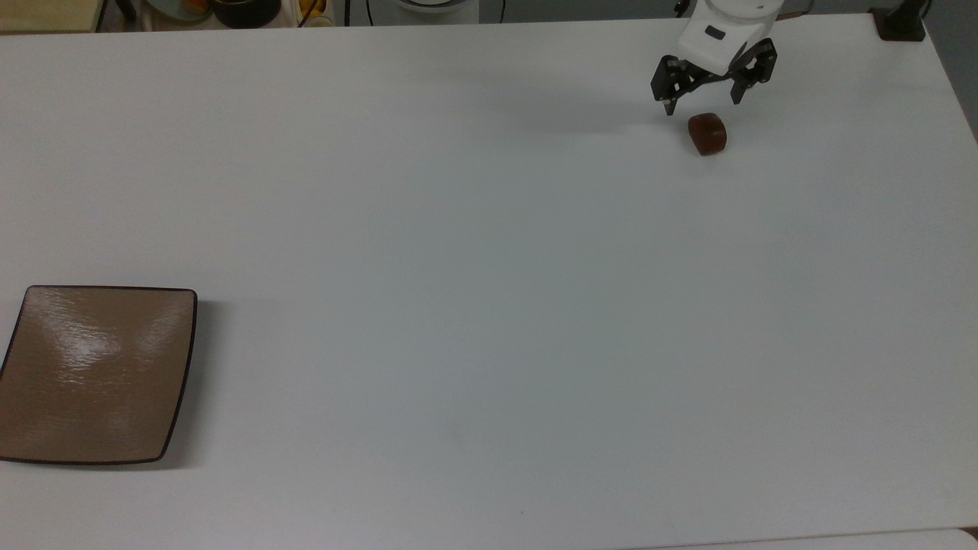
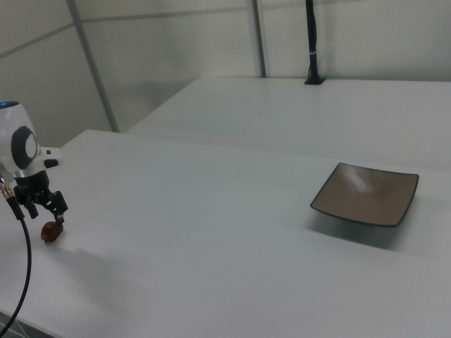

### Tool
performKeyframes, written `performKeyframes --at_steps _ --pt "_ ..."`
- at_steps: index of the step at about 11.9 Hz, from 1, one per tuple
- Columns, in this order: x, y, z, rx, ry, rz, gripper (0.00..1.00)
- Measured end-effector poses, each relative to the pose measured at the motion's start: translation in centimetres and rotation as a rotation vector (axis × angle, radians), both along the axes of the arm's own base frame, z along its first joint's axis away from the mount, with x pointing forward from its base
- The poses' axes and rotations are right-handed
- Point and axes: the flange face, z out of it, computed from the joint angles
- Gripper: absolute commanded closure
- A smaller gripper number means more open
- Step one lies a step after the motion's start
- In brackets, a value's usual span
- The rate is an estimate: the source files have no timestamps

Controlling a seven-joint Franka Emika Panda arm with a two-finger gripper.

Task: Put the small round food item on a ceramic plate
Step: 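Lower the gripper and close it around the food item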

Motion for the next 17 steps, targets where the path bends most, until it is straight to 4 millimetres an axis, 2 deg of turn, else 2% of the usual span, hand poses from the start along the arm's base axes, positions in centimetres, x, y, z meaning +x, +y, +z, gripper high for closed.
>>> performKeyframes --at_steps 7,8,11,12,13,14,15,17 --pt "-0.2 0.9 -3.9 -0.02 0.015 0.043 0.0" --pt "-0.2 0.9 -4.1 -0.023 0.015 0.047 0.04" --pt "-0.1 0.9 -4.4 -0.038 0.001 0.067 0.2" --pt "-0.1 0.9 -4.7 -0.043 0.002 0.071 0.29" --pt "0.0 1.0 -4.9 -0.036 -0.003 0.072 0.4" --pt "0.1 1.1 -5.0 -0.029 -0.007 0.071 0.56" --pt "0.1 1.2 -5.0 -0.025 -0.01 0.071 0.66" --pt "0.1 1.2 -5.0 -0.024 -0.011 0.071 0.71"
